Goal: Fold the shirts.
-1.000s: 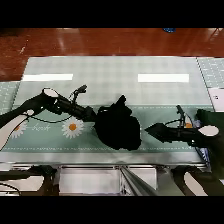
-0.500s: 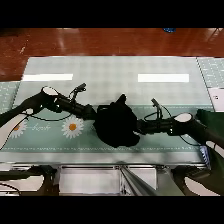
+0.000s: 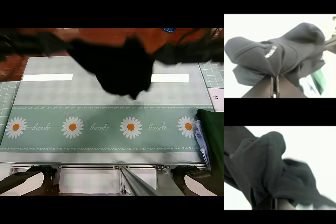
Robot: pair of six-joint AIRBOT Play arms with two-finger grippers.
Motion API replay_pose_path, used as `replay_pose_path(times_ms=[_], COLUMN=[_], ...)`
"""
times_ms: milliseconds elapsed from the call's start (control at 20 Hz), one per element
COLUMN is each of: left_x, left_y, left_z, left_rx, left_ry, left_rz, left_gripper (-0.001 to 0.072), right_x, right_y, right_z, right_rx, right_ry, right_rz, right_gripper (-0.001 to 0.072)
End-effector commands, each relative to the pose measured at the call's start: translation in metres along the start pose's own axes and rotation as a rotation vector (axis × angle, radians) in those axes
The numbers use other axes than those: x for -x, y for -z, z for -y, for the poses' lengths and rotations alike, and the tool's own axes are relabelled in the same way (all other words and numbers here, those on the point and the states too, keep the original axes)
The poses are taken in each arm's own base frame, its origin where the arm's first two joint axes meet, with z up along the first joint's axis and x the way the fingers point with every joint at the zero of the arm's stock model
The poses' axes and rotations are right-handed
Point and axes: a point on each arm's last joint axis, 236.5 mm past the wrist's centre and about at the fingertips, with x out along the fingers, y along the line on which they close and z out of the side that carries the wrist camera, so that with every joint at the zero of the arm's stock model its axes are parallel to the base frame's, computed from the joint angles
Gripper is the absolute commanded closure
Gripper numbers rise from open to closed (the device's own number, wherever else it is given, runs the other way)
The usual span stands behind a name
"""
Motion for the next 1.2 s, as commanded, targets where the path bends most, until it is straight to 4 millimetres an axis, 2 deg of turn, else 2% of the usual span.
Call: replay_pose_path(times_ms=[0, 100, 200, 250, 350, 500, 650, 750, 850, 1000, 1150], left_x=[0.090, 0.127, 0.154, 0.162, 0.166, 0.160, 0.141, 0.120, 0.099, 0.062, 0.026], left_y=[-0.086, -0.098, -0.093, -0.083, -0.052, -0.007, 0.037, 0.081, 0.129, 0.206, 0.259], left_z=[0.107, 0.138, 0.156, 0.164, 0.177, 0.171, 0.136, 0.099, 0.062, 0.007, -0.049], left_rx=[-0.315, -0.423, -0.472, -0.488, -0.486, -0.426, -0.282, -0.151, -0.014, 0.161, 0.311], left_ry=[-0.078, -0.194, -0.285, -0.312, -0.307, -0.299, -0.289, -0.277, -0.260, -0.233, -0.280], left_rz=[0.261, 0.328, 0.363, 0.353, 0.278, 0.155, 0.059, -0.038, -0.143, -0.288, -0.305], left_gripper=[0.0689, 0.0689, 0.0689, 0.0689, 0.0689, 0.0689, 0.0689, 0.0689, 0.0689, 0.0689, 0.0689], right_x=[0.120, 0.156, 0.177, 0.184, 0.193, 0.192, 0.170, 0.143, 0.108, 0.050, -0.011], right_y=[-0.090, -0.092, -0.077, -0.065, -0.039, -0.004, 0.028, 0.051, 0.070, 0.085, 0.120], right_z=[-0.064, -0.091, -0.107, -0.113, -0.119, -0.117, -0.106, -0.097, -0.082, -0.053, -0.008], right_rx=[0.205, 0.262, 0.284, 0.293, 0.298, 0.267, 0.191, 0.124, 0.051, -0.085, -0.231], right_ry=[0.114, 0.121, 0.125, 0.125, 0.126, 0.127, 0.091, 0.036, -0.024, -0.090, -0.099], right_rz=[0.267, 0.305, 0.306, 0.285, 0.229, 0.135, 0.025, -0.062, -0.129, -0.127, -0.207], right_gripper=[0.0689, 0.0689, 0.0689, 0.0689, 0.0689, 0.0689, 0.0689, 0.0689, 0.0689, 0.0689, 0.0689])
